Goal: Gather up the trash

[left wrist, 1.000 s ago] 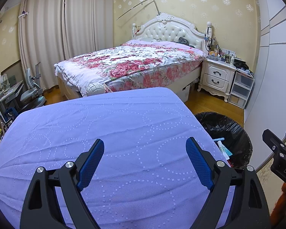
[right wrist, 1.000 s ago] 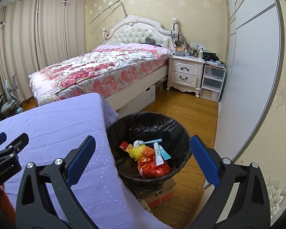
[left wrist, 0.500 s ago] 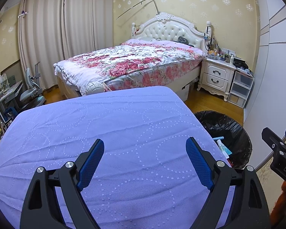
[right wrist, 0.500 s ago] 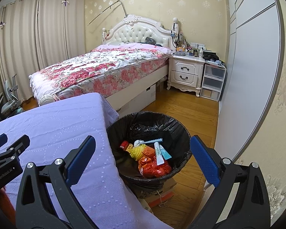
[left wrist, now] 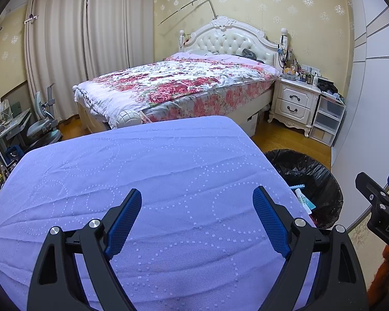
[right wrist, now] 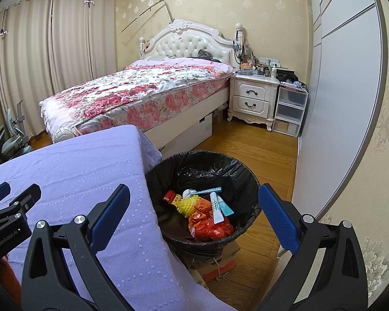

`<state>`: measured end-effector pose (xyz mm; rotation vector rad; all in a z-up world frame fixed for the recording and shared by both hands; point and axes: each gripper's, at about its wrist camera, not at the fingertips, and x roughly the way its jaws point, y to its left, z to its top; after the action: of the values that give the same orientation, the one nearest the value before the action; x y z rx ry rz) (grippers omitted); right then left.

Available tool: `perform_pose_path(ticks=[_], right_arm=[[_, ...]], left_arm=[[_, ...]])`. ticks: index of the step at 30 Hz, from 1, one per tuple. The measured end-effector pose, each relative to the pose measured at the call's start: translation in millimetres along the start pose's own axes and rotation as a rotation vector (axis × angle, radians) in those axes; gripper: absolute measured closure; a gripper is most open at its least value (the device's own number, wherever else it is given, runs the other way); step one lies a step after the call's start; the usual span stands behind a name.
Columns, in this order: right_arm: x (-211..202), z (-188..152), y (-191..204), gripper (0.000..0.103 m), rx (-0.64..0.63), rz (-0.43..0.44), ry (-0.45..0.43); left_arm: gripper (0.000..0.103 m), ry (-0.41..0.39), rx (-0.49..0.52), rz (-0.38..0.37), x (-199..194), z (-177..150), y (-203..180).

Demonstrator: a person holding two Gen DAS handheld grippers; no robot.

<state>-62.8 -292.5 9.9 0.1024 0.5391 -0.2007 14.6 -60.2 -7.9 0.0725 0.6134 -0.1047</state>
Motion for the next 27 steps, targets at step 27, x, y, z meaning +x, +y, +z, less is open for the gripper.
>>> perform_pose_path(ticks=[27], right_arm=[[0.6,0.2,-0.1,0.006,0.000,0.001,0.000]], left_arm=[[0.018,0.002,0.000,-0.002,0.3,-1.7,-0.9]])
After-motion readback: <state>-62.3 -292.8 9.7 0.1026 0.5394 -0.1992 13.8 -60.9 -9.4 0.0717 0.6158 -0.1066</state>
